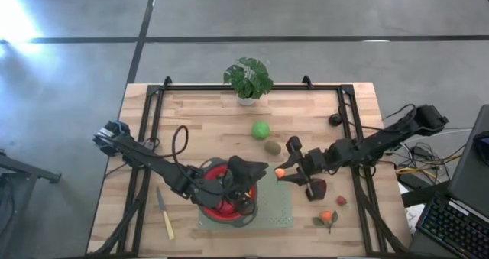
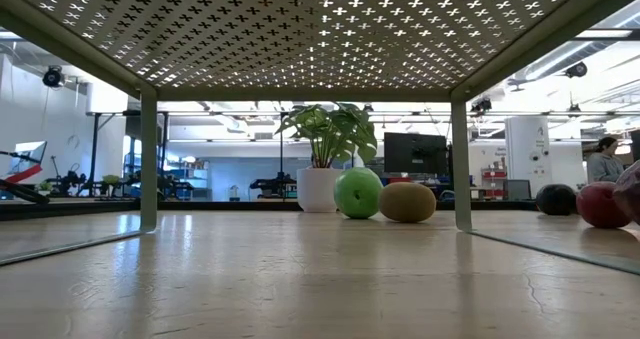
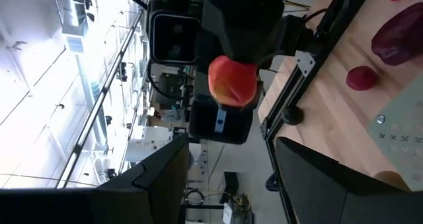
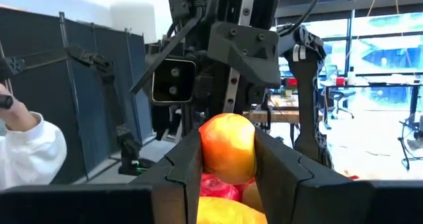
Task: Pick & Place Fruit
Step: Put the pear into the red strainer, then put the strawberry into the red strainer
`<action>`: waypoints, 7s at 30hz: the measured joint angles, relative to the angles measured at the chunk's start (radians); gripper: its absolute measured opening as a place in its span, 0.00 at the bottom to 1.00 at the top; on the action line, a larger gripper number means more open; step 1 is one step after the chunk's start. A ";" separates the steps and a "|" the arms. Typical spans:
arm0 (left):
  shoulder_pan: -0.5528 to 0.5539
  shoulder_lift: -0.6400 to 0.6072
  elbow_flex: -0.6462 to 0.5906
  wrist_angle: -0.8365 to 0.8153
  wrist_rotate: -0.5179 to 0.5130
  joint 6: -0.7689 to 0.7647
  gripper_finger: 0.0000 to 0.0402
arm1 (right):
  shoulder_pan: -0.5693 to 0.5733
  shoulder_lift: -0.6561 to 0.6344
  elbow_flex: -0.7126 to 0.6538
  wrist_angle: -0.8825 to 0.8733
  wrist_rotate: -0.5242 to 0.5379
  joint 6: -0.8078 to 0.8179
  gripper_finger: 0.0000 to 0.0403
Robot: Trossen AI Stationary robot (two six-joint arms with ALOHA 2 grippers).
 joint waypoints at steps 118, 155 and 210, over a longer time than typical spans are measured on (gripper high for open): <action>0.054 -0.254 0.013 -1.126 0.746 -1.559 0.36 | -0.033 -0.268 0.151 -0.937 0.396 0.184 0.49; 0.053 -0.618 -0.058 -1.030 0.366 -1.340 0.51 | 0.055 -0.265 0.223 -1.851 0.142 1.058 0.38; 0.053 -0.759 -0.248 -0.953 0.250 -1.398 0.51 | 0.489 0.356 0.221 -1.848 -0.234 1.628 0.56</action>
